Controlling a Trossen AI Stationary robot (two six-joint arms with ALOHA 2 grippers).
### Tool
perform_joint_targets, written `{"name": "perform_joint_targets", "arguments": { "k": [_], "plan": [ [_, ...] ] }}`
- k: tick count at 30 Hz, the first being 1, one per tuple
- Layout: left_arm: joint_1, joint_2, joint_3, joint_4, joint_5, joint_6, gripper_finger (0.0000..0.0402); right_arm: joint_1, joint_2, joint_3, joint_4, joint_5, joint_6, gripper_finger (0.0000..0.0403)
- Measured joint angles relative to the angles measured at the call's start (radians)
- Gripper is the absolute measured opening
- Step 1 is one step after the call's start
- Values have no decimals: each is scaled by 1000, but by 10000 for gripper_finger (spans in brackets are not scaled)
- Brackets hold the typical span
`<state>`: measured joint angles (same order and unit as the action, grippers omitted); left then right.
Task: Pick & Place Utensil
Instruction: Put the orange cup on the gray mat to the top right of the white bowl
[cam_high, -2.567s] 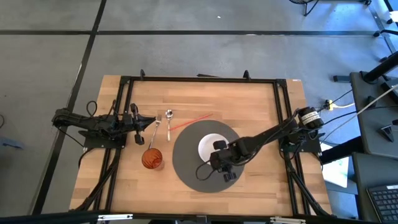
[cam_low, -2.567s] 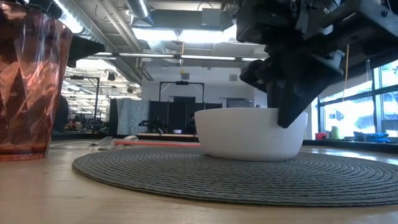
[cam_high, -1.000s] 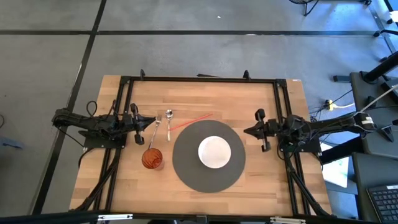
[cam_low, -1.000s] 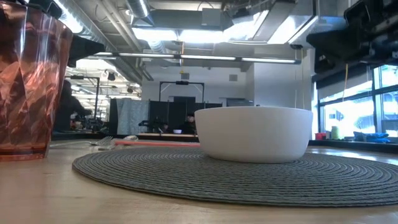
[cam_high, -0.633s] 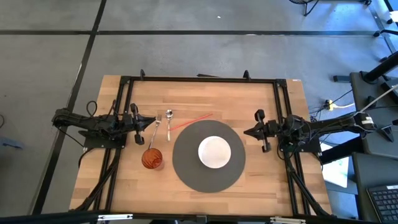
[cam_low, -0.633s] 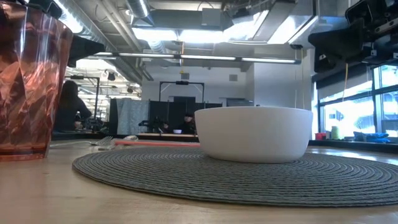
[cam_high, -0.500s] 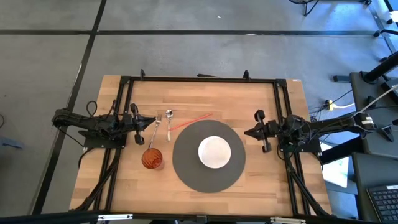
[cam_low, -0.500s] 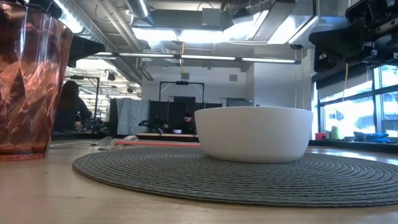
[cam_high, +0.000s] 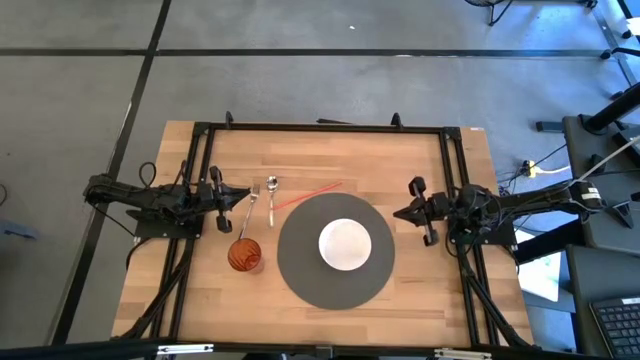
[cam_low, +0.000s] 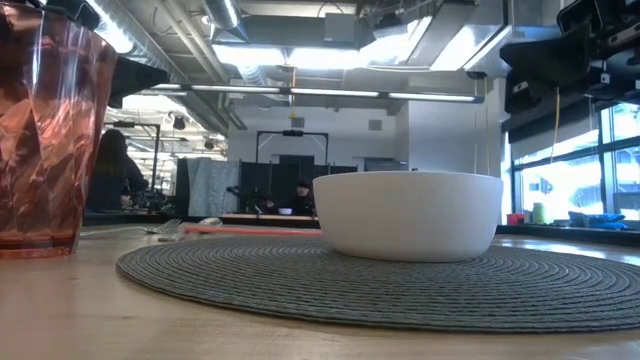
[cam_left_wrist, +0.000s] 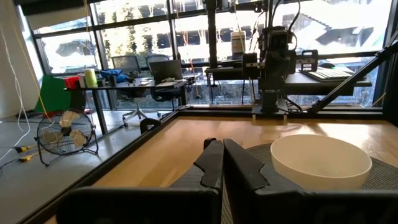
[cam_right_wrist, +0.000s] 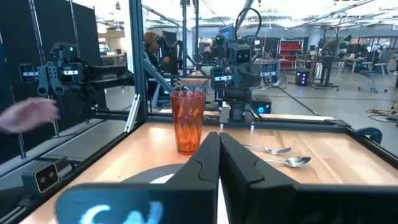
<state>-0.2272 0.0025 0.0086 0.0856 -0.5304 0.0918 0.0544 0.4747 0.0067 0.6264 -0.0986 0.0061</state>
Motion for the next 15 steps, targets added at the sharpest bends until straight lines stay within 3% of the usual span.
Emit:
{"name": "perform_joint_targets", "arguments": {
  "k": [15],
  "plan": [
    [0,0,0,13,0,-24,4,0,0,0,4,1,-111,5]
  ]
}}
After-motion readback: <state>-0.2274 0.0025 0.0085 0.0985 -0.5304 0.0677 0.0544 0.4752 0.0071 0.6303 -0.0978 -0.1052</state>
